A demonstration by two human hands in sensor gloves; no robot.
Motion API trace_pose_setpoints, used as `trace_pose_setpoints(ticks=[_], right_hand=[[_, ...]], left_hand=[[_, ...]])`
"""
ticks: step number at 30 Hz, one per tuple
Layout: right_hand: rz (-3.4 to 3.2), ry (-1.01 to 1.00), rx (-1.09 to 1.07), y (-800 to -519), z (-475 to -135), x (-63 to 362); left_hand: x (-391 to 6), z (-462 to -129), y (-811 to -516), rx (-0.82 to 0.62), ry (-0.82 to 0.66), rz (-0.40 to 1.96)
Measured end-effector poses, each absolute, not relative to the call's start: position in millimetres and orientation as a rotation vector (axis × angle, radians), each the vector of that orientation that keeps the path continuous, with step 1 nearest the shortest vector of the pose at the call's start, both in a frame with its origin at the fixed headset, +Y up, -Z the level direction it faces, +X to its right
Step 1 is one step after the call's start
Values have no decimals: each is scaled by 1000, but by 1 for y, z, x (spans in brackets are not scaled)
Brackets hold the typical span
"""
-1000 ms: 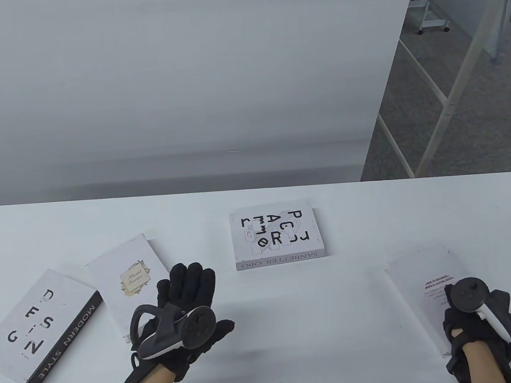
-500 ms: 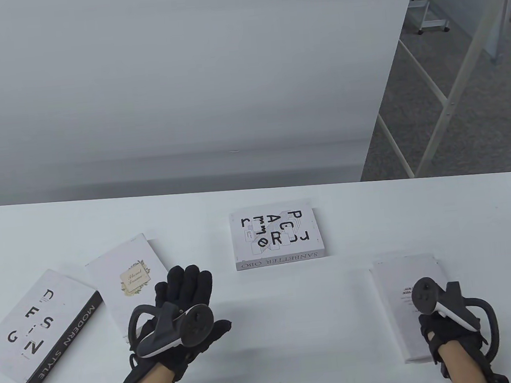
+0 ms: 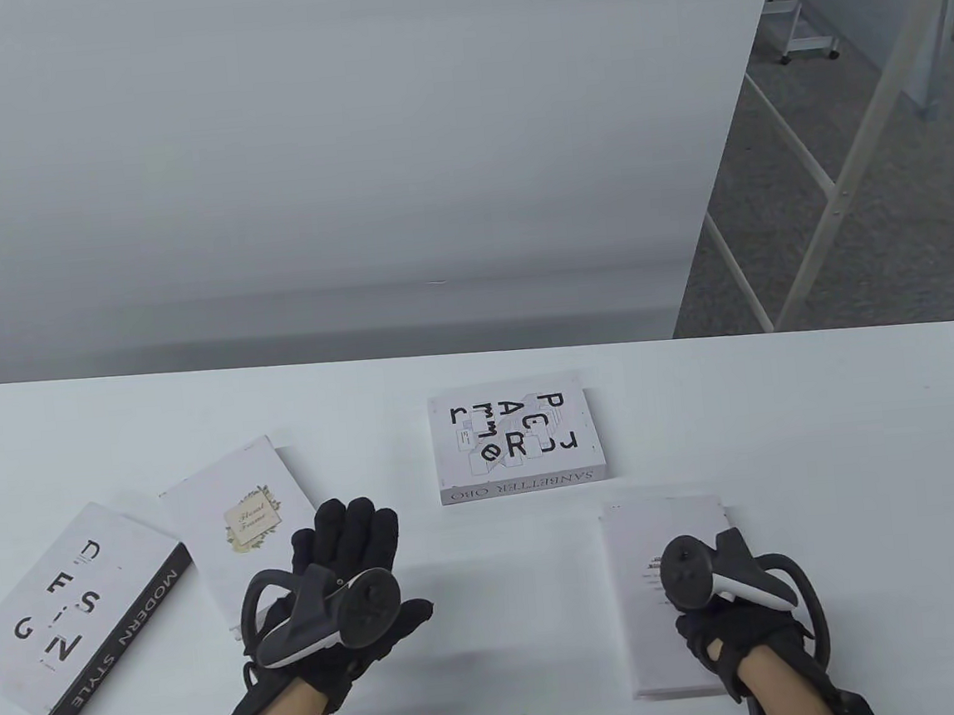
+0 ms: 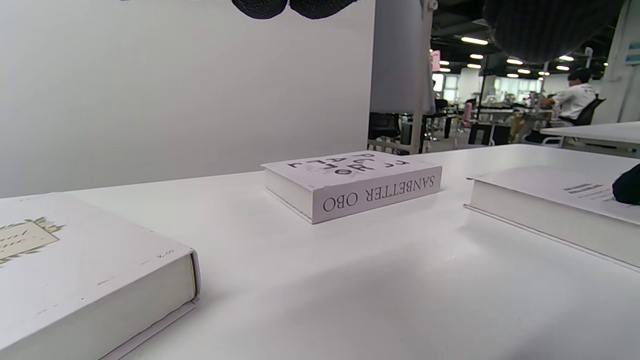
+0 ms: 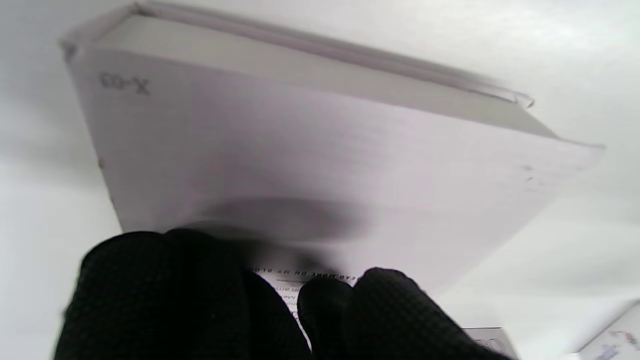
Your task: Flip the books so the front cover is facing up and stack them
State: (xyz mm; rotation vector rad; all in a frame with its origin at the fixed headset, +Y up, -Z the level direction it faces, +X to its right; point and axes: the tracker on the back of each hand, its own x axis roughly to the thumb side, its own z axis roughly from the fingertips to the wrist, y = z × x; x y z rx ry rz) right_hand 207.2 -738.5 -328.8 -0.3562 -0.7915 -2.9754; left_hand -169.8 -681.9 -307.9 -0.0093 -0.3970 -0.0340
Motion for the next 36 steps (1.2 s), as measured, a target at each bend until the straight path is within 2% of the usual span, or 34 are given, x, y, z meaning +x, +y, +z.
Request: trace_pose_setpoints(ticks=[13, 18, 23, 29, 36], right_hand=[[-2869, -833, -730, -740, -320, 104], [-2769, -761, -819, -742, -310, 63], [-2744, -709, -875, -743, -311, 41], [-2701, -692, -895, -744, -306, 33], [-2954, -742, -931, -748, -309, 73]], left_hand=[[-165, -312, -694, -49, -403, -55], [-165, -313, -698, -56, -382, -57], [-169, -315, -697, -45, -355, -49], [-163, -315, -706, -84, -365, -43], [-148, -316, -735, -172, -385, -45]])
